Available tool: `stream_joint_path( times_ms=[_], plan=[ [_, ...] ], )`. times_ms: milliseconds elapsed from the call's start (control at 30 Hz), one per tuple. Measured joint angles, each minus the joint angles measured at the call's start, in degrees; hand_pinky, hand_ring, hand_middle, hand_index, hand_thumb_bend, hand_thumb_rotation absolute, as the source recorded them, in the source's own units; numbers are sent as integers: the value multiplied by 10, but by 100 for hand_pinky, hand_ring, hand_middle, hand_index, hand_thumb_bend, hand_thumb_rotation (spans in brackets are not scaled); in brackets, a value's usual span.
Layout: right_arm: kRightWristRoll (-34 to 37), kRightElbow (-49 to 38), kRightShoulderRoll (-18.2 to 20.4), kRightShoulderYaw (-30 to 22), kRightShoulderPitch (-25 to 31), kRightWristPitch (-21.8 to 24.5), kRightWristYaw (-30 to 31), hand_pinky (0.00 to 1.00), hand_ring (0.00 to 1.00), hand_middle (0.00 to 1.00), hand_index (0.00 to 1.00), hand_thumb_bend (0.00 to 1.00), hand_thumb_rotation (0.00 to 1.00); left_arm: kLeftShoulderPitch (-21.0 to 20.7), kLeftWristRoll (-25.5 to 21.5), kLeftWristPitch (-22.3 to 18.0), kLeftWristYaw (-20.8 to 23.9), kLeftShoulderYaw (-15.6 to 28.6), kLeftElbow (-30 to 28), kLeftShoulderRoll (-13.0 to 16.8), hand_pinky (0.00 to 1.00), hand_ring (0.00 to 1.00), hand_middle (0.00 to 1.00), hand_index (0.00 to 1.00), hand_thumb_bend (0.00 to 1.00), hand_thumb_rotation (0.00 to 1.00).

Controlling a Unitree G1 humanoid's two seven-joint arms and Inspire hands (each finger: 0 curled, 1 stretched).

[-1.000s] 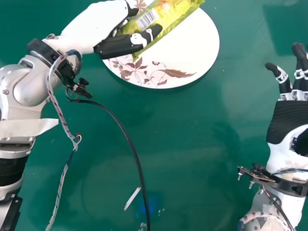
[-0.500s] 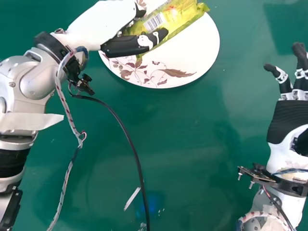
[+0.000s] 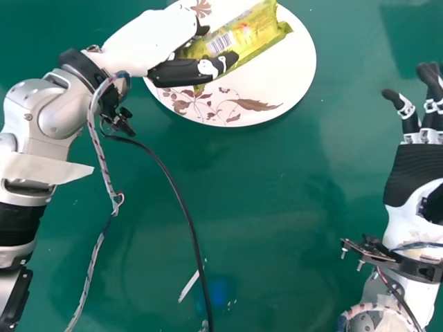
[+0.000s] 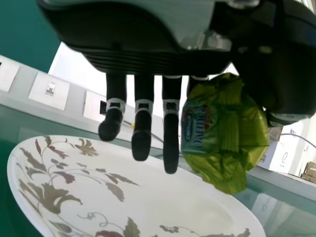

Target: Pick up biscuit and place it in the plate

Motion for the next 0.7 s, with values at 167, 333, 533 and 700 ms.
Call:
stream_joint_path(
  times_ms=[167,333,533,700],
  plan=[
    [1,0,0,0,-1,-1,6,78,82,78,79,85,36,0,16,-9,16,-6,16,-2,13,21,43,51,52,0],
    [-6,1,0,1,-2,-1,6,78,82,78,79,85,37,-2,40,-18,19,-22,39,-2,13,21,43,51,52,0],
    [-6,1,0,1,-2,-1,8,84,84,80,78,83,35,-2,65,-42,25,-37,60,-2,13,21,43,51,52,0],
    [-1,0,-1,2,0,-1,9,89,86,82,80,81,35,-11,82,-47,27,-56,77,-4,13,21,43,51,52,0]
  ],
)
